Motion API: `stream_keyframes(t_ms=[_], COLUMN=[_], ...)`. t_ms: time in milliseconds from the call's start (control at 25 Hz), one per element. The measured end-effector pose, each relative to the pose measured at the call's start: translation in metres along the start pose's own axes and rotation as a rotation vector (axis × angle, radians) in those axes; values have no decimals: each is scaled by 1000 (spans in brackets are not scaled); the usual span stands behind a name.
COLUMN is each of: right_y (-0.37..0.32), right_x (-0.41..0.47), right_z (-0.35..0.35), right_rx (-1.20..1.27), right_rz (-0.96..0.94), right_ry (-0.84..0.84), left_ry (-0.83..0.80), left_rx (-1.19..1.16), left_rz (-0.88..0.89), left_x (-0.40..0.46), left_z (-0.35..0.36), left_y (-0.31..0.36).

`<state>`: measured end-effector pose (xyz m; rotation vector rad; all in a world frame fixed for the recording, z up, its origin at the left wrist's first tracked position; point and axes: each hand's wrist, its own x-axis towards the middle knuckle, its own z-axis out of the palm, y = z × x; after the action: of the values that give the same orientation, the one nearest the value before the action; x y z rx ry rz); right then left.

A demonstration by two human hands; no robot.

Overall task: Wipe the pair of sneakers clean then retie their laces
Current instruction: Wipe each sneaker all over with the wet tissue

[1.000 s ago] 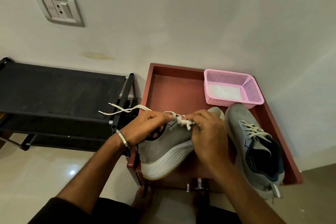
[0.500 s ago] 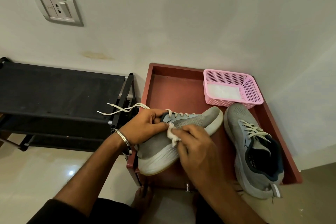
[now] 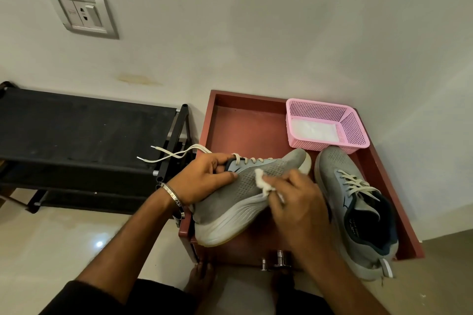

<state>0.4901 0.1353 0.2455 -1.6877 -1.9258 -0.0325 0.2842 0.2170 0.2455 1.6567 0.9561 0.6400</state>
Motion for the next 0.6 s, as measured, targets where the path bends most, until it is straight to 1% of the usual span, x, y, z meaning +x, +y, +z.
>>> stream_keyframes(t_ms=[80,120,160,240,280,360,400,520,560,600], right_y=[20,19,9,-20,-28,-21,-10,19,18,9], right_x=[6,5,1,-11,-15,-12,-5,6,4,0], right_z=[-7,-6,-1,11,15,14,9,-2,-1,4], right_rx=[-74,-64,-14,166,217,166,110,23,38,78], right_rz=[150,181,169,41,-37,-120,-92,114,131,111], right_ry=[96,110,87,-6,-49,-69,-36,113,122,105], left_ry=[-2,-1,4,29,35,32,31,15,16,22], left_rx=[19,29,31,30,27,17,25,47,51,55], left_rz=[21,27,24,12,13,9,5,2,4,-4], left_x=[1,2,3,3,3,2,2,2,2,2], left_z=[1,3,4,4,3,1,-1,-1,-1,-1], left_y=[0,0,-1,-1,0,-1,-2,-2,-2,-1])
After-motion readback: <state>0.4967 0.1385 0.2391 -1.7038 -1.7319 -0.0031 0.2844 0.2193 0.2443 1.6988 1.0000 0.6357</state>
